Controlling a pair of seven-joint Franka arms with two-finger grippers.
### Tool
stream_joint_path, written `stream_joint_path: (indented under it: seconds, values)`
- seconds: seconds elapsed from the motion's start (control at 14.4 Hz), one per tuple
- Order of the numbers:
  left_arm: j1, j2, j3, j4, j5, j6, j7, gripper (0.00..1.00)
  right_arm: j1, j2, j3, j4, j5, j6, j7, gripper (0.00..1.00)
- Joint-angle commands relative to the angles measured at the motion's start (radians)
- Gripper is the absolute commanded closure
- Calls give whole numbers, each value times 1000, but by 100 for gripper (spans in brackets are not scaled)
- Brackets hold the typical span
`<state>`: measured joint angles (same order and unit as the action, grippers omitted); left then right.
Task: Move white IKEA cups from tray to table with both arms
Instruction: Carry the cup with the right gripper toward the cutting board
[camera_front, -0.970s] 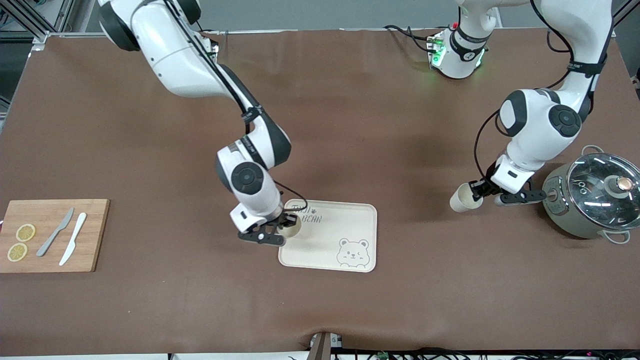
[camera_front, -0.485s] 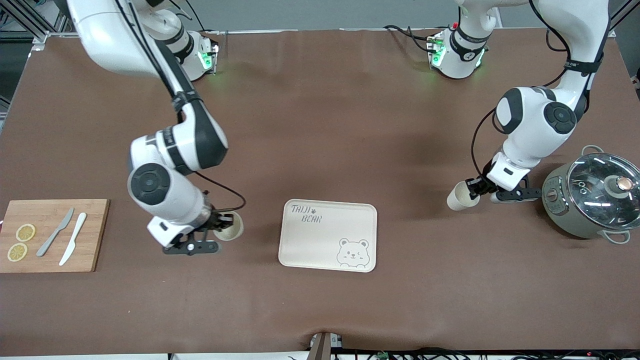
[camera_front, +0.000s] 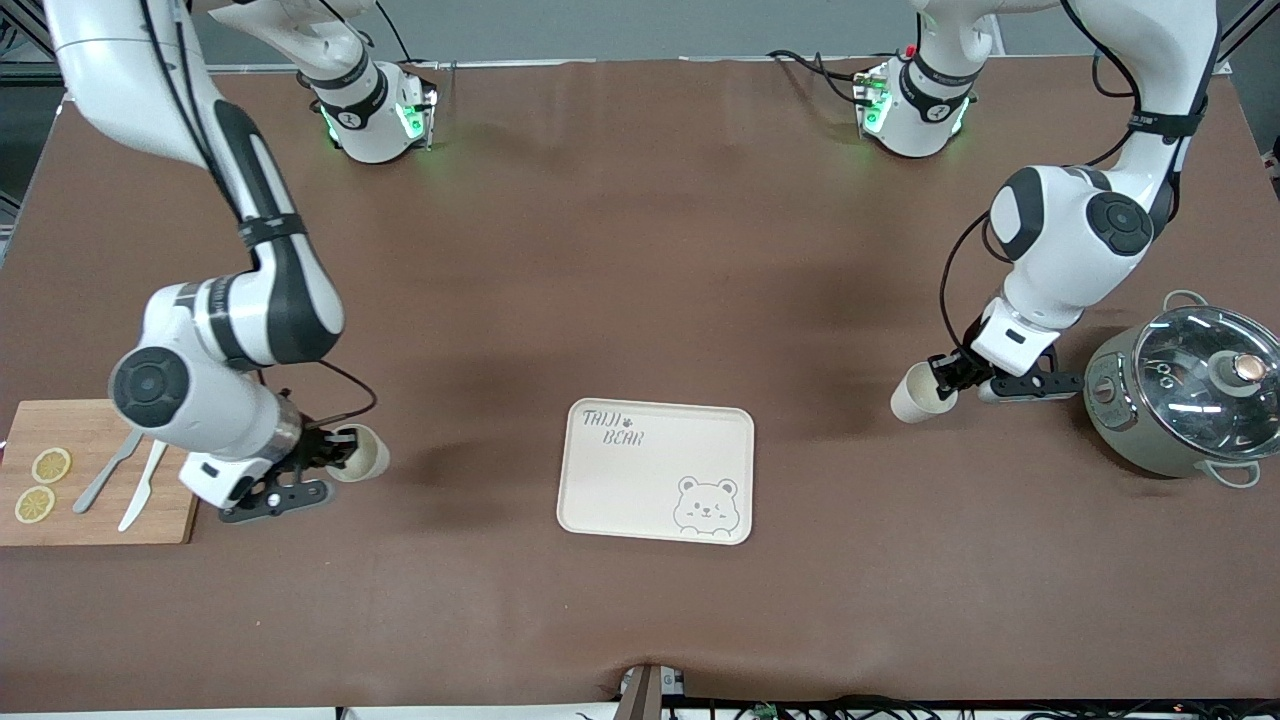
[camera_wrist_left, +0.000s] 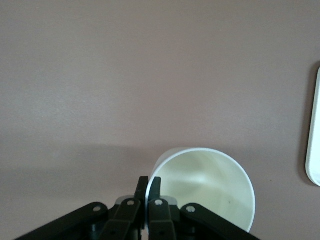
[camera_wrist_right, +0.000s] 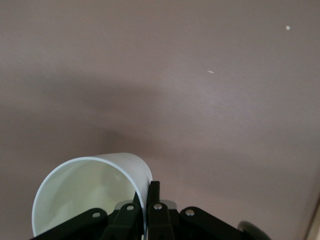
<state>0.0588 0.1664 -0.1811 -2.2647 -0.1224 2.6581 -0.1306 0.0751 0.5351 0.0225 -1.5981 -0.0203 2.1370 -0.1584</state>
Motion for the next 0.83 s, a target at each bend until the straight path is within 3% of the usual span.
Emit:
stream_joint_path:
  seconds: [0.0, 0.35, 0.76]
  values:
    - [21, -28, -6, -9, -26, 2, 11, 100, -64, -46, 25, -138, 0, 123, -108, 100]
    - [15, -16, -8, -12, -23, 3, 11, 100, -107, -26, 25, -266, 2, 386, -184, 100]
    - [16, 4, -6, -62, 47, 2, 28, 100, -115, 14, 25, -272, 3, 443, -188, 100]
